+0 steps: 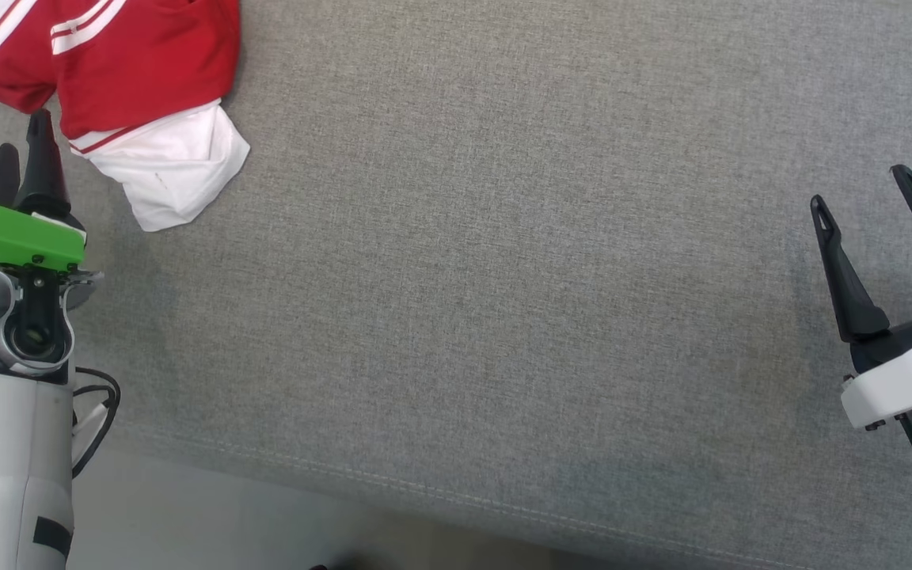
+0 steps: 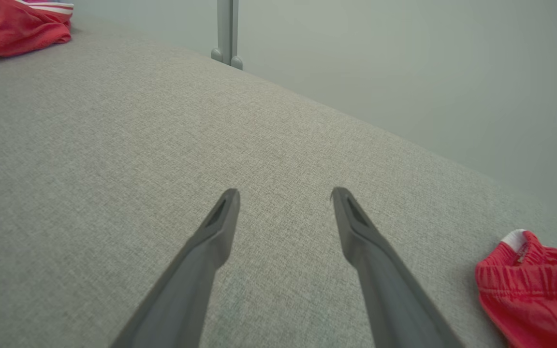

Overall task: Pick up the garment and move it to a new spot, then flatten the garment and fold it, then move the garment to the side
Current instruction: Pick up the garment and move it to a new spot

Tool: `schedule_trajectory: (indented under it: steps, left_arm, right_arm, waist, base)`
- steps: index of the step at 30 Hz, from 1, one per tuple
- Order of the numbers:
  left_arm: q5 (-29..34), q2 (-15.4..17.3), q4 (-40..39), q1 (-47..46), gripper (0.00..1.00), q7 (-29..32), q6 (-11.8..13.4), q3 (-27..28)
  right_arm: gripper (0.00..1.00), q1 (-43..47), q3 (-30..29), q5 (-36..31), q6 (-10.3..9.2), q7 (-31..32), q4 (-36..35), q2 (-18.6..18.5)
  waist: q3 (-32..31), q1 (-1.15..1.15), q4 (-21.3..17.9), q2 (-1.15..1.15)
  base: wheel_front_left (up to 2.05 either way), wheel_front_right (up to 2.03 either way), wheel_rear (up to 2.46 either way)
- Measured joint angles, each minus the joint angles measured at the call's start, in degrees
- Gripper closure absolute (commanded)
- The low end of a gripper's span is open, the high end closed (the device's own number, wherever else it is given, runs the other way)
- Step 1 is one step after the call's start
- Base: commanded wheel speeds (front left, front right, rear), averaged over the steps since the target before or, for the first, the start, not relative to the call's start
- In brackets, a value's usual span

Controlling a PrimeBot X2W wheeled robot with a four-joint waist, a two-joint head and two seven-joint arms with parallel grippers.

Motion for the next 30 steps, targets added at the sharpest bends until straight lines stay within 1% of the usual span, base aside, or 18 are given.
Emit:
schedule_trajectory:
  steps: [6, 11, 15, 17, 30]
  left_arm:
    - [0.00, -0.04, 2.38, -2.07, 0.00, 1.13, -1.66, -2.33]
    - [0.04, 0.01, 4.70, -3.39, 0.00, 1.32, -1.90, -3.25]
    - [0.43, 1.11, 6.47, -4.22, 0.00, 1.33, -2.00, -4.02]
    - [0.51, 1.13, 7.13, -4.63, 0.00, 1.40, -2.41, -4.66]
    - [1.11, 1.63, 10.09, -7.05, 0.00, 1.58, -2.45, -7.68]
  right_arm:
    - [0.00, 1.20, -0.36, 0.01, -0.01, 1.07, -1.42, -0.20]
    - [0.00, 1.68, -0.82, 0.01, -0.27, 2.00, -2.72, -0.53]
    - [0.00, 2.20, -0.77, 0.01, -0.27, 2.64, -3.50, -0.48]
    - [0.00, 2.53, -0.92, 0.01, -0.37, 2.92, -3.70, -0.48]
    - [0.00, 4.59, -1.72, 0.02, -0.41, 4.46, -6.09, -0.44]
  waist:
    - [-0.03, 0.00, 0.03, 0.00]
    - [0.13, 0.00, -0.15, 0.00]
    - [0.23, 0.00, -0.62, 0.00]
    - [0.19, 0.00, -0.82, 0.00]
    - [0.12, 0.00, -1.86, 0.00]
  base:
    - [0.00, 0.00, 0.00]
    - [0.00, 0.00, 0.00]
    - [0.00, 0.00, 0.00]
    - [0.00, 0.00, 0.00]
    - [0.00, 0.00, 0.00]
